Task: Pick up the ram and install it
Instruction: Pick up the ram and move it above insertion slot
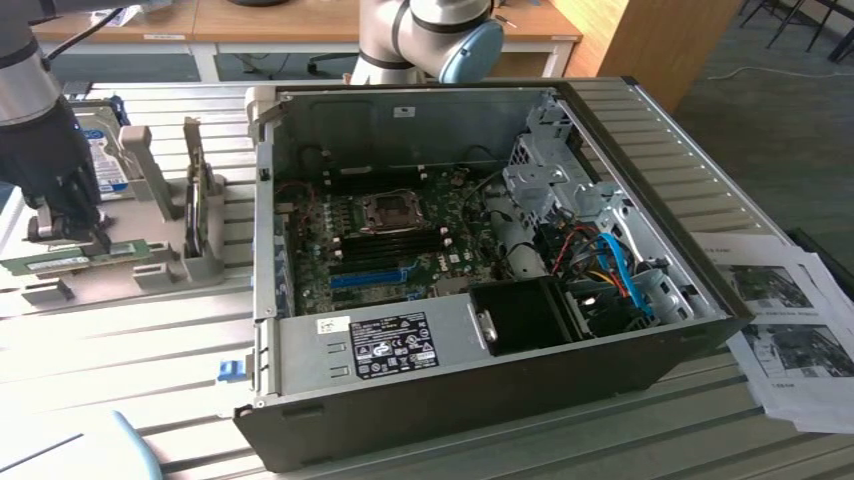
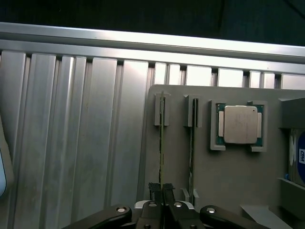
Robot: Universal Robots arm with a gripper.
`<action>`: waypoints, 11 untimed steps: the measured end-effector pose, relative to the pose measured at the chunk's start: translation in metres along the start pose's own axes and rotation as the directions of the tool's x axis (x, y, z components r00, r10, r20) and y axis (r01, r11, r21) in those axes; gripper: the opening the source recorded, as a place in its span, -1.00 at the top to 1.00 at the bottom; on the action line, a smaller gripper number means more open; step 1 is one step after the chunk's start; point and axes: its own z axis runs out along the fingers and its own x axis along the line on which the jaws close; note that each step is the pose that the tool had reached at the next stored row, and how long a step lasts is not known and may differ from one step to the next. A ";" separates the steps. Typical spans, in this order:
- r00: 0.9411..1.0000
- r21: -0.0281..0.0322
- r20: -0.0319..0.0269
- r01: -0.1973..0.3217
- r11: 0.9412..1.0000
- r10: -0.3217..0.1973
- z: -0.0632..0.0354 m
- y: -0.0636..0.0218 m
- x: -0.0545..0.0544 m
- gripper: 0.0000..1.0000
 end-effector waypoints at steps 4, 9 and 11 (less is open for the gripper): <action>1.000 0.000 0.000 0.000 1.000 0.000 -0.0049 0.0002 0.000 0.78; 1.000 0.000 0.000 -0.002 1.000 0.002 -0.0114 0.0004 0.000 0.78; 1.000 0.000 0.000 -0.002 1.000 0.002 -0.0143 0.0005 0.000 0.78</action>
